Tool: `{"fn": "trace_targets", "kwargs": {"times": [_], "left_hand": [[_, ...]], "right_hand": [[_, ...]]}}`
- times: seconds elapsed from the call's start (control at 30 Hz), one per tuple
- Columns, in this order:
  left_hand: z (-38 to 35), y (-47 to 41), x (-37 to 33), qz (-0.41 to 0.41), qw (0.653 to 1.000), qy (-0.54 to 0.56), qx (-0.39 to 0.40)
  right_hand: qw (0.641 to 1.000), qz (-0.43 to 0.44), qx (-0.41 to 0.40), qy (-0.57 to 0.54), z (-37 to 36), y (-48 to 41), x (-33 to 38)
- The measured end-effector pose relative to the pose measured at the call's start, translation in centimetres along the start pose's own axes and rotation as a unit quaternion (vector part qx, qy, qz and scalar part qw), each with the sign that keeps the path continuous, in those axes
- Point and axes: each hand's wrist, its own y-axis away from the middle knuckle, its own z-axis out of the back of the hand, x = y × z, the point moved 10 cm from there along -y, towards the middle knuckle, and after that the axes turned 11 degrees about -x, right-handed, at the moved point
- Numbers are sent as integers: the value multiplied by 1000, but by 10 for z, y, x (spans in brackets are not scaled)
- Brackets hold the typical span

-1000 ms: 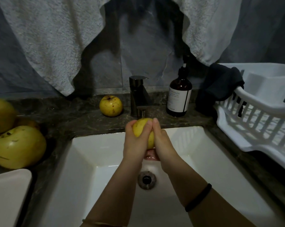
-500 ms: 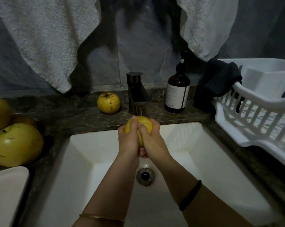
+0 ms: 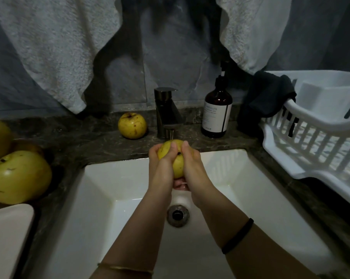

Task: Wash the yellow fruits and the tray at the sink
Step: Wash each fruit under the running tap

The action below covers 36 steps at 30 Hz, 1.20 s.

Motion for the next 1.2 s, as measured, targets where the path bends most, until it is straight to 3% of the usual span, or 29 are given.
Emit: {"fn": "trace_targets", "kwargs": {"times": [0.2, 0.4, 0.53, 0.67, 0.83, 0.97, 1.03, 1.2], "left_hand": [[2, 3, -3, -12, 1000, -15, -8], [8, 2, 7, 53, 998, 22, -36], [8, -1, 23, 126, 991, 27, -37], [10, -5, 23, 103, 993, -11, -49], [9, -5, 30, 149, 988, 12, -44], [9, -6, 26, 122, 991, 21, -49], [11, -7, 20, 92, 994, 8, -51], [6, -6, 10, 17, 997, -70, -26]], "right_hand": [[1000, 23, 10, -3, -2, 1, 6], [998, 60, 32, -13, -5, 7, 14], [994, 101, 19, 49, -6, 7, 18], [991, 118, 0, 66, -4, 5, 18], [998, 62, -7, 4, 2, 1, 14], [977, 166, -20, 136, -1, 6, 25], [969, 194, -7, 151, -7, 8, 27], [996, 81, -6, 35, -2, 0, 12]]}}
